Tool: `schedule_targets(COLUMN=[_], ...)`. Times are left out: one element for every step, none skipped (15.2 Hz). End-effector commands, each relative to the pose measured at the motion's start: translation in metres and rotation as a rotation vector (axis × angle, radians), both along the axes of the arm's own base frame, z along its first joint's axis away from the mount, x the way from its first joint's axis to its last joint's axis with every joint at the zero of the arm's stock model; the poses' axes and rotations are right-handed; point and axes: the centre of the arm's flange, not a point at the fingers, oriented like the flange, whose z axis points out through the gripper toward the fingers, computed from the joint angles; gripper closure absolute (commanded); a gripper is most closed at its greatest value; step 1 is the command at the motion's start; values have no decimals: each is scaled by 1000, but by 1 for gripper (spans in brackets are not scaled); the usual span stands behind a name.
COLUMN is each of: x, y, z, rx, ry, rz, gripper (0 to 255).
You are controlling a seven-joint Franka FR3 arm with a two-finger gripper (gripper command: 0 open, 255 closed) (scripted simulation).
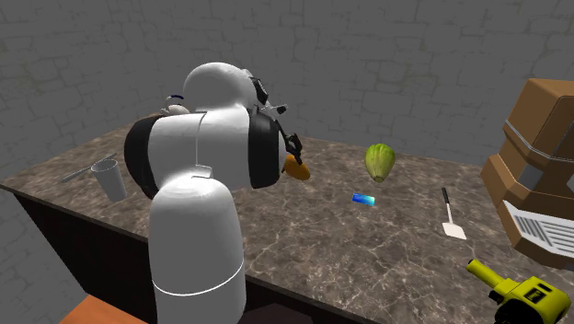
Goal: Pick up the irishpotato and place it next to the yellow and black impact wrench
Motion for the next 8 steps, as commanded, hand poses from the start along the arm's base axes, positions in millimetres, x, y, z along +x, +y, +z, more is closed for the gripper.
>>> schedule_targets(x=[-15,-24,-32,-40,-48,-57,-65,-73], y=[-23,-33,-43,-54,-64,-74,-84,-95], z=[1,1,1,1,1,1,1,1], rx=[0,0,0,0,0,0,0,0], ry=[0,0,0,0,0,0,0,0], rz=[1,1,1,1,1,1,1,1], gripper=[255,255,255,255,255,255,255,255])
